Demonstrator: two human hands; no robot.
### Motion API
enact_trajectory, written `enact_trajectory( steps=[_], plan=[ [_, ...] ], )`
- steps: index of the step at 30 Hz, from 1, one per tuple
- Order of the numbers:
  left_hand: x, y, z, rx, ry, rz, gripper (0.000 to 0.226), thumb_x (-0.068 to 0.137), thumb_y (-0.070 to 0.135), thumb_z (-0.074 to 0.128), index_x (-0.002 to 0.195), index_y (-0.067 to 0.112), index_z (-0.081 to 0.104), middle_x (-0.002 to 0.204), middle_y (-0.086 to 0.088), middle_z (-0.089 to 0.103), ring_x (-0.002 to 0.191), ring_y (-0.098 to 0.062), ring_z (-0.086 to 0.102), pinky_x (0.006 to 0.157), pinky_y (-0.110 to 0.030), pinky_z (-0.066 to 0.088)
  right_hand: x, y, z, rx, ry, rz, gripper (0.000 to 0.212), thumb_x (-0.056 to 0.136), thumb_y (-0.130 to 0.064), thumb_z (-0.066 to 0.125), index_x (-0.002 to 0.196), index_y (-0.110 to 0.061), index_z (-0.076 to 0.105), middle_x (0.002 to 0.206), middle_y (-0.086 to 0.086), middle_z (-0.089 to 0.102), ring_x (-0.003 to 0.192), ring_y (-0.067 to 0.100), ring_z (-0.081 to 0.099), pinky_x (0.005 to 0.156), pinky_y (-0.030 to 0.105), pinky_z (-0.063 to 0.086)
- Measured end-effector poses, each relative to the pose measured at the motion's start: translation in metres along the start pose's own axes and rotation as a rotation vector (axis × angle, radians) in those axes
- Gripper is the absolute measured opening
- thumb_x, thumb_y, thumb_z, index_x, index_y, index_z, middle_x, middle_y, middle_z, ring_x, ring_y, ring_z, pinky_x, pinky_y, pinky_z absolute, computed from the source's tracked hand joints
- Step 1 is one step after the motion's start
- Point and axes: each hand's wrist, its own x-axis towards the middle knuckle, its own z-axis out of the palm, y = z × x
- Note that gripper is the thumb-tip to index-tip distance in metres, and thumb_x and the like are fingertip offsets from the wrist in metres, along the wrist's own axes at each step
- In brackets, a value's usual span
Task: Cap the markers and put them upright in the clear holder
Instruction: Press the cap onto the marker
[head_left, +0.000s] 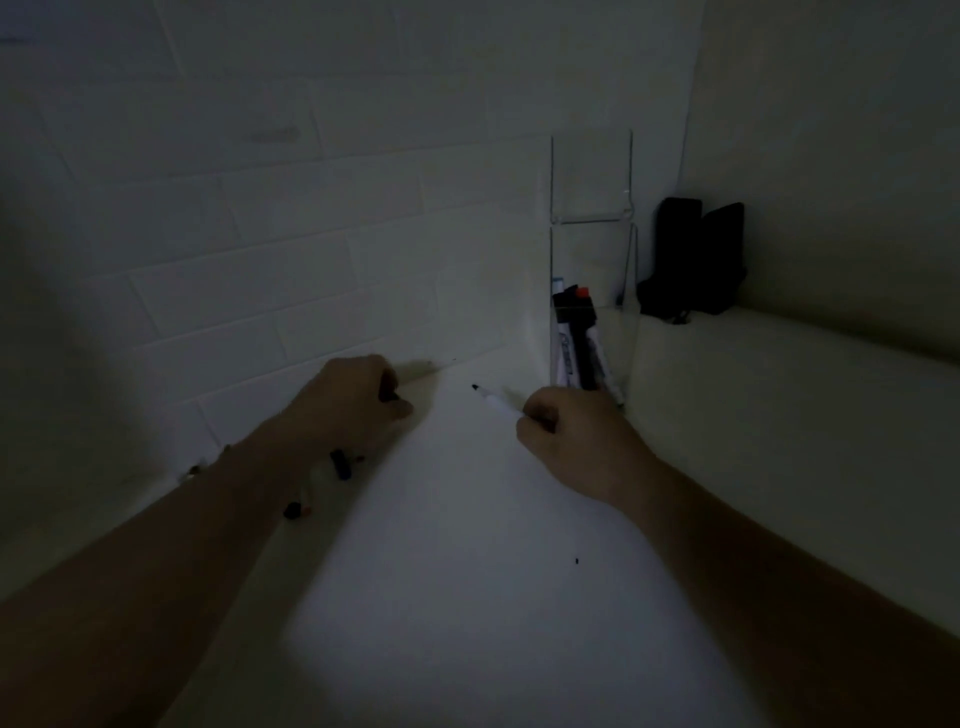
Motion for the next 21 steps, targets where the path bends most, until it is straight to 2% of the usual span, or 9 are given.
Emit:
enact_trajectory(
  steps=[3,4,6,8,10,12,16,19,21],
  plan=[
    [-0.016,0.035,0.006,-0.425,0.097,0.154,0.036,0.084,0.041,0.074,0.115,0.035,0.058,0.099,0.016,0.067,0.084,-0.004,0.067,0.064,-0.021,0.048,0.004,0.005,-0.013,0.07,0.063,0.069,0.014,0.096,-0.032,0.051,0.087,-0.022,0.05,0.069,0.003,0.057,0.054,0.018,0.051,0.048,0.03,0.04],
    [-0.02,0.045,0.012,-0.522,0.103,0.188,0.035,0.084,0.037,0.075,0.115,0.037,0.061,0.099,0.017,0.068,0.085,-0.002,0.068,0.066,-0.02,0.05,0.005,0.007,-0.017,0.071,0.068,0.074,0.01,0.098,-0.028,0.048,0.089,-0.022,0.047,0.069,0.004,0.056,0.052,0.017,0.05,0.047,0.029,0.037],
    [-0.025,0.057,0.029,-0.693,0.096,0.191,0.026,0.084,0.028,0.076,0.108,0.036,0.071,0.103,0.017,0.071,0.091,-0.001,0.068,0.08,-0.023,0.054,0.005,0.012,-0.021,0.052,0.065,0.07,0.011,0.1,-0.026,0.045,0.09,-0.023,0.045,0.065,0.002,0.051,0.049,0.016,0.046,0.046,0.027,0.034],
    [-0.027,0.061,0.044,-0.73,0.11,0.174,0.023,0.085,0.024,0.075,0.105,0.034,0.075,0.105,0.016,0.072,0.095,-0.001,0.067,0.091,-0.023,0.051,0.006,0.015,-0.022,0.015,0.064,0.048,0.023,0.101,-0.039,0.045,0.085,-0.024,0.047,0.061,-0.001,0.048,0.049,0.014,0.045,0.047,0.025,0.034],
    [-0.027,0.061,0.053,-0.776,0.126,0.143,0.02,0.087,0.023,0.073,0.105,0.03,0.075,0.099,0.013,0.075,0.09,-0.004,0.07,0.089,-0.024,0.052,0.008,0.017,-0.021,-0.057,0.069,-0.001,0.037,0.097,-0.058,0.044,0.08,-0.025,0.052,0.059,-0.003,0.049,0.049,0.009,0.048,0.049,0.021,0.034],
    [-0.027,0.061,0.055,-0.919,0.125,0.118,0.016,0.09,0.016,0.07,0.103,0.024,0.074,0.088,0.006,0.077,0.08,-0.009,0.074,0.083,-0.029,0.057,0.008,0.018,-0.019,-0.119,0.084,-0.035,0.043,0.091,-0.066,0.046,0.079,-0.027,0.058,0.061,-0.008,0.055,0.053,0.003,0.053,0.052,0.017,0.035],
    [-0.027,0.061,0.056,-1.021,0.104,0.112,0.016,0.093,0.007,0.065,0.1,0.019,0.073,0.091,-0.003,0.077,0.081,-0.016,0.075,0.083,-0.037,0.06,0.008,0.018,-0.017,-0.18,0.138,-0.105,0.037,0.087,-0.066,0.056,0.083,-0.031,0.064,0.069,-0.012,0.064,0.059,-0.002,0.057,0.053,0.014,0.039],
    [-0.027,0.061,0.055,-0.974,0.101,0.15,0.016,0.092,0.006,0.065,0.105,0.014,0.073,0.09,-0.002,0.077,0.081,-0.014,0.075,0.081,-0.031,0.059,0.009,0.017,-0.015,-0.205,0.161,-0.151,0.035,0.088,-0.064,0.059,0.082,-0.029,0.065,0.066,-0.011,0.062,0.054,-0.001,0.054,0.052,0.013,0.034],
    [-0.028,0.062,0.055,-0.938,0.111,0.174,0.017,0.091,0.007,0.066,0.104,0.015,0.073,0.085,0.0,0.077,0.079,-0.014,0.074,0.08,-0.03,0.058,0.008,0.017,-0.015,-0.209,0.159,-0.154,0.036,0.088,-0.063,0.059,0.084,-0.028,0.066,0.068,-0.01,0.063,0.056,0.001,0.055,0.053,0.015,0.037]
  ],
)
